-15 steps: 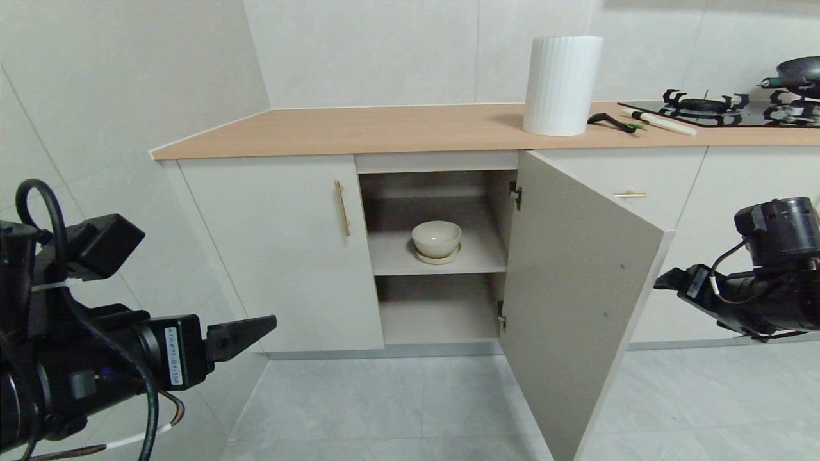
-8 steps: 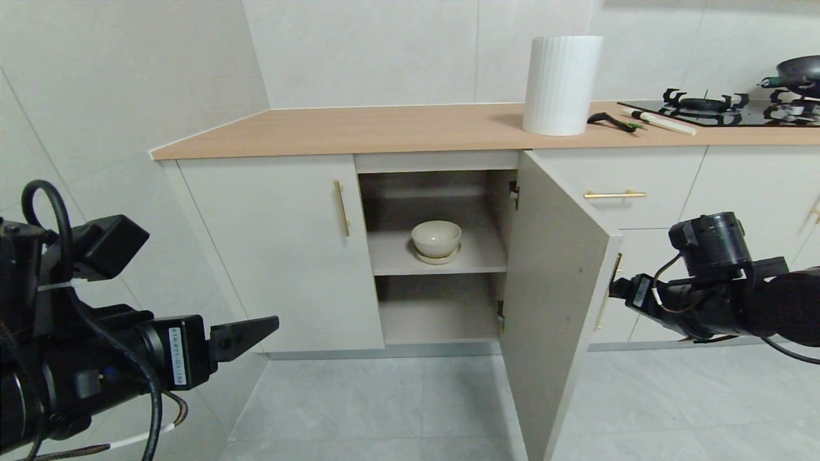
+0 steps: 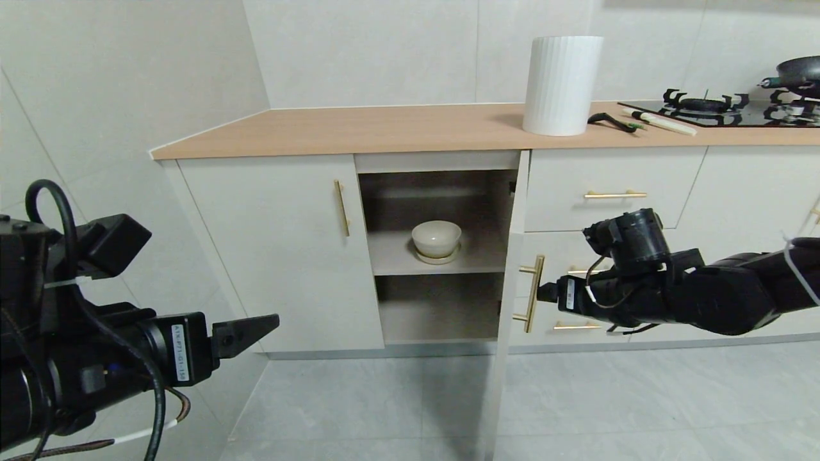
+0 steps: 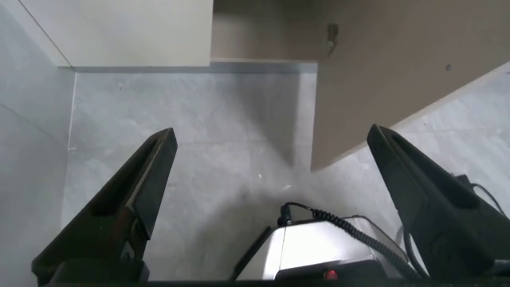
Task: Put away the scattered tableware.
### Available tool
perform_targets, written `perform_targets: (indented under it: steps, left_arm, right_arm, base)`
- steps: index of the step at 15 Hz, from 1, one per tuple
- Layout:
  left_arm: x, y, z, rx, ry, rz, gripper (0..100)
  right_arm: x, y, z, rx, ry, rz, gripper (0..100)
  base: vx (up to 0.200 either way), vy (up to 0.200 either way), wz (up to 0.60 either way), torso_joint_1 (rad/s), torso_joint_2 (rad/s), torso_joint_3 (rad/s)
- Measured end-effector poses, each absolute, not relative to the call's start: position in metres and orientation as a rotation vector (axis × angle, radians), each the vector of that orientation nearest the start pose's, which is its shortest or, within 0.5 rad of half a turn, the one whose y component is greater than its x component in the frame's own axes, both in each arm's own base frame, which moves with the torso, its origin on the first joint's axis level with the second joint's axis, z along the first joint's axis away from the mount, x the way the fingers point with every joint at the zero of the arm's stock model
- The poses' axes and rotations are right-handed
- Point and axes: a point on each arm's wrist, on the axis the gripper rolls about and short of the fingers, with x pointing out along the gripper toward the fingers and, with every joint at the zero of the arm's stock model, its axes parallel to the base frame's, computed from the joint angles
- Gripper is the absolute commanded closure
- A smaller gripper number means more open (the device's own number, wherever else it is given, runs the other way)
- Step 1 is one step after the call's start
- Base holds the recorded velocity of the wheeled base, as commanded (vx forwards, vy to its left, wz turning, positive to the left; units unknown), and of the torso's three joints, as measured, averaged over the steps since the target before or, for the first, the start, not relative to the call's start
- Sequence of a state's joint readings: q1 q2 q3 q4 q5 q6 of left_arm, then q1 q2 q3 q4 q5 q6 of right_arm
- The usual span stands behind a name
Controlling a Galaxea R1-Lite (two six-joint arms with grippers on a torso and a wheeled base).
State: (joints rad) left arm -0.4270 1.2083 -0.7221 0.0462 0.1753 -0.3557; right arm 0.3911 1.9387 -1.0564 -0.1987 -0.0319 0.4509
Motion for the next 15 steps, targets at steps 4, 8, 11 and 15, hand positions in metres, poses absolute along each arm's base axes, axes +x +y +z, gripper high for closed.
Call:
perform_targets:
  steps: [4, 8, 11, 15]
  left_arm:
    - [0.158, -0.067, 0.215, -0.191, 0.534, -0.149, 0]
    - [0.163, -0.067, 0.217, -0.228, 0.468, -0.145, 0]
    - [0.163, -0.066, 0.214, -0.226, 0.477, -0.141, 0]
    - [0.165, -0.067, 0.212, -0.22, 0.49, -0.137, 0]
  right_arm:
    - [0.356, 0.161, 0.122, 0.241, 0.709, 0.253, 0]
    - [0.361, 0.178, 0.101, 0.219, 0.75, 0.285, 0]
    - [0.367, 0.181, 0.093, 0.222, 0.732, 0.292, 0]
    - [0.367, 0.182, 0.087, 0.217, 0.747, 0.287, 0]
  base:
    - [0.0, 0.0, 0.0, 0.0, 0.0, 0.0]
    - [0.0, 0.0, 0.0, 0.0, 0.0, 0.0]
    - [0.0, 0.0, 0.0, 0.0, 0.0, 0.0]
    - [0.0, 0.0, 0.0, 0.0, 0.0, 0.0]
